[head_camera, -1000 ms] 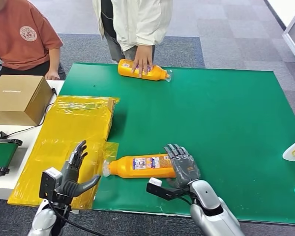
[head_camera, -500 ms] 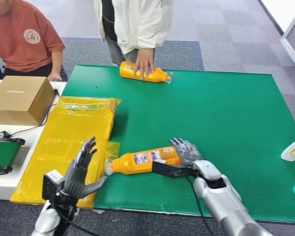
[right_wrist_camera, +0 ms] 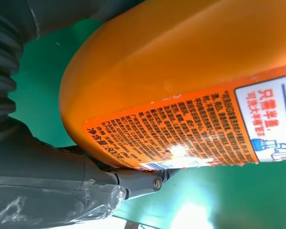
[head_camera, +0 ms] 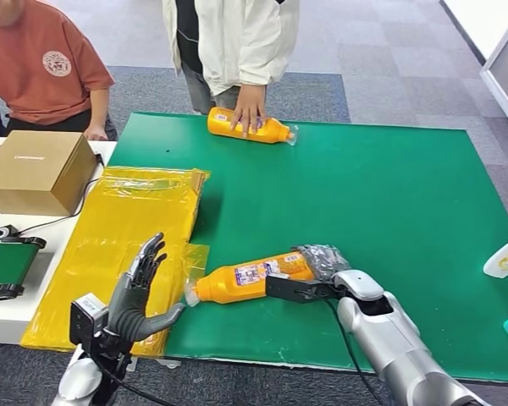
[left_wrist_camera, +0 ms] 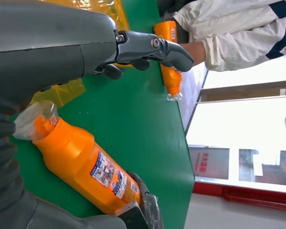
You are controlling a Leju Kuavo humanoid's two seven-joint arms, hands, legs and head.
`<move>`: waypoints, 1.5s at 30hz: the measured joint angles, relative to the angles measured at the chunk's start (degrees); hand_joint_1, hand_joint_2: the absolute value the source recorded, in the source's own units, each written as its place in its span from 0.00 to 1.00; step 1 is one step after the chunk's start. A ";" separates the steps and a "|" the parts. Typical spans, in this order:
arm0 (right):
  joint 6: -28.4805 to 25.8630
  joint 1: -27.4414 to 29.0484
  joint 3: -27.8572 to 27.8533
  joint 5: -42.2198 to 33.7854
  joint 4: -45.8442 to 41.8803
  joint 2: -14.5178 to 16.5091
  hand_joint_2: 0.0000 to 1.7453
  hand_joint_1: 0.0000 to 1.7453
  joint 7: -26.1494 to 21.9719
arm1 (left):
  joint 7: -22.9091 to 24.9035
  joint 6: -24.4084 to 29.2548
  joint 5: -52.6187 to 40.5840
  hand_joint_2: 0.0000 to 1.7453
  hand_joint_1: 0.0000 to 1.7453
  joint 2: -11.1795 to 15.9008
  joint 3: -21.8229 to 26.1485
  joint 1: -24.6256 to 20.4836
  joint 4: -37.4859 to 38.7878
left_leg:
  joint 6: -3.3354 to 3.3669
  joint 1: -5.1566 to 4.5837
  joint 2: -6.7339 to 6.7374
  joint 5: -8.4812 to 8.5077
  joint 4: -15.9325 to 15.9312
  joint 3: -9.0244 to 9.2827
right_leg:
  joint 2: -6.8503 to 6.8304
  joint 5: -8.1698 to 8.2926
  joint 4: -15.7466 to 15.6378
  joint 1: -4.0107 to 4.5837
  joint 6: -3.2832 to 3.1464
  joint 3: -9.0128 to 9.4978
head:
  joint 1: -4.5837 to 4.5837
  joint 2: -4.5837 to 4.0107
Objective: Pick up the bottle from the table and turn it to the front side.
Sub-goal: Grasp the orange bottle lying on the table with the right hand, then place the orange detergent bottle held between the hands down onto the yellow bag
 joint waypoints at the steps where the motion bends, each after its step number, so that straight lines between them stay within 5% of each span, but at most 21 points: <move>1: -0.40 0.03 0.10 -0.15 0.00 -0.09 1.00 1.00 0.07 | -0.01 0.00 -0.10 1.00 0.00 0.01 0.04 0.02 -0.05 | 0.03 0.00 0.00 0.03 0.00 -0.01 | 0.00 0.03 -0.01 0.00 0.02 0.00 | 0.01 0.00; 12: -4.72 1.14 0.35 -3.38 -0.32 -0.69 1.00 1.00 -1.78 | -0.03 0.09 -0.63 1.00 0.00 0.02 0.49 0.24 -0.34 | 0.05 0.00 0.01 0.05 0.00 -0.03 | 0.01 0.12 -0.07 0.00 0.02 -0.01 | -0.01 0.01; 20: 4.36 6.35 -7.41 -29.24 -4.34 -0.86 1.00 1.00 -12.77 | -1.17 0.79 -0.34 1.00 0.00 0.22 0.72 0.76 -0.37 | 0.11 -0.01 -0.01 0.17 0.02 -0.69 | -0.02 0.50 -0.06 0.00 0.47 -0.16 | -0.02 0.00; 30: 10.24 13.16 -14.81 -49.82 -14.49 -0.43 1.00 1.00 -16.38 | -2.33 1.84 0.00 1.00 0.00 0.88 0.72 1.50 -1.79 | 0.11 0.00 -0.03 0.14 0.02 -1.28 | -0.04 0.42 -0.05 0.01 0.43 -0.75 | -0.01 0.00; 45: 5.05 17.22 -6.28 -44.54 -27.57 1.98 1.00 1.00 -18.49 | 6.43 -7.14 17.86 1.00 0.00 -0.97 -2.66 -1.49 -2.42 | 0.09 0.00 -0.03 0.15 0.02 -1.38 | -0.04 0.43 -0.04 0.01 0.42 -0.89 | -0.01 0.00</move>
